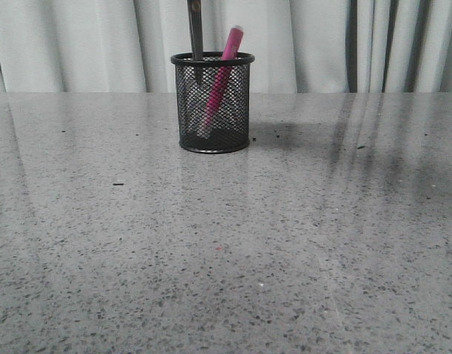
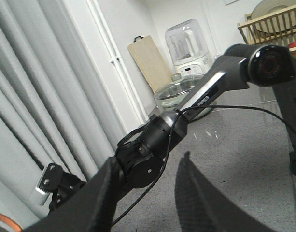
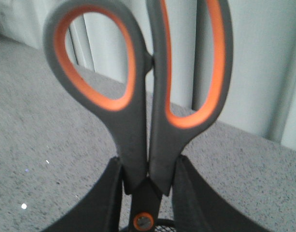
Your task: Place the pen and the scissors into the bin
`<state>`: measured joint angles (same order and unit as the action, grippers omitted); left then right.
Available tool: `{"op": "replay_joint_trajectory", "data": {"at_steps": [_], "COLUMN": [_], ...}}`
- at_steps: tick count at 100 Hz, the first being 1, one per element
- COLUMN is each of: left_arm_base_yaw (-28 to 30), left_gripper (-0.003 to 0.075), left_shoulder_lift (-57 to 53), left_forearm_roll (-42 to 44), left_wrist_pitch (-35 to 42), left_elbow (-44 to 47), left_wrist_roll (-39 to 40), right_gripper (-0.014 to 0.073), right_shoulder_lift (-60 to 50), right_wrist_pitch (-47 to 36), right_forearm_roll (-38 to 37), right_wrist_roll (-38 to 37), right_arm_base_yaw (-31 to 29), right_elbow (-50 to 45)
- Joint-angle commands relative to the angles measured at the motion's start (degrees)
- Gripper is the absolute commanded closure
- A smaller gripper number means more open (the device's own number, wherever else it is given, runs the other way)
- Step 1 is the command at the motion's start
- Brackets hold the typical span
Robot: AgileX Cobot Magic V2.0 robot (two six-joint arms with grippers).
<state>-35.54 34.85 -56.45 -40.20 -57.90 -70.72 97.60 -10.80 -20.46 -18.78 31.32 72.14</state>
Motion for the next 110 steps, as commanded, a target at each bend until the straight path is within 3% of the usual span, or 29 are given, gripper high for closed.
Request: {"op": "replay_joint_trajectory", "data": {"at_steps": [1, 39, 46, 59, 68, 75, 86, 90, 95, 101, 105, 110], "left_arm_base_yaw": [-0.59, -0.59, -0.59, -0.59, -0.59, -0.59, -0.59, -0.59, -0.59, -0.59, -0.59, -0.59], "left_gripper": [0.047, 0.047, 0.047, 0.047, 0.047, 0.047, 0.0518, 0.0559, 0.0629, 0.0722, 0.0738, 0.074], "left_shoulder_lift": [0.25, 0.15, -0.04, -1.99, -3.85, -5.14, -7.3, -8.12, -9.77, -11.9, -13.7, -15.97], "left_forearm_roll": [-2.36, 2.66, 4.22, 11.87, 20.85, 29.8, 42.24, 45.37, 47.66, 49.6, 50.45, 51.3], "left_wrist_pitch": [1.86, 4.3, 4.3, 6.42, 10.35, 11.36, 10.77, 10.29, 9.71, 9.46, 9.74, 10.99], "left_elbow": [-1.56, -1.56, -1.56, -1.56, -1.56, -1.56, -1.06, -0.58, 0.36, 2.33, 3.96, 6.28], "left_wrist_roll": [0.81, 0.95, 1.03, 2.0, 9.48, 18.41, 34.27, 38.69, 41.74, 43.57, 44.75, 46.69], "right_gripper": [0.0659, 0.063, 0.0542, 0.0274, 0.0138, 0.0103, 0.0118, 0.0167, 0.0284, 0.0497, 0.0643, 0.0657], "right_shoulder_lift": [-1.51, 0.29, 0.29, -0.72, -2.56, -4.78, -10.05, -12.19, -15.52, -19.93, -22.91, -26.64], "right_wrist_pitch": [-4.83, 0.82, 1.6, 2.6, 2.6, 2.6, 4.35, 6.96, 11.26, 16.8, 20.02, 21.71], "right_forearm_roll": [-1.24, 1.08, 2.17, 3.41, 3.72, 3.72, 3.72, 3.72, 3.72, 2.73, 0.9, -1.13], "right_wrist_roll": [0.31, 0.31, 0.21, 0.1, 0.1, 0.1, 0.1, 0.1, 0.1, 0.1, 0.1, 0.22], "right_arm_base_yaw": [-0.38, -0.38, -0.38, -0.38, -0.38, -0.38, -0.16, 0.19, 0.8, 2.0, 2.77, 4.16], "right_elbow": [1.13, 1.0, 1.0, 1.0, 1.0, 1.0, 1.0, 1.0, 1.0, 0.75, -0.22, -2.24]}}
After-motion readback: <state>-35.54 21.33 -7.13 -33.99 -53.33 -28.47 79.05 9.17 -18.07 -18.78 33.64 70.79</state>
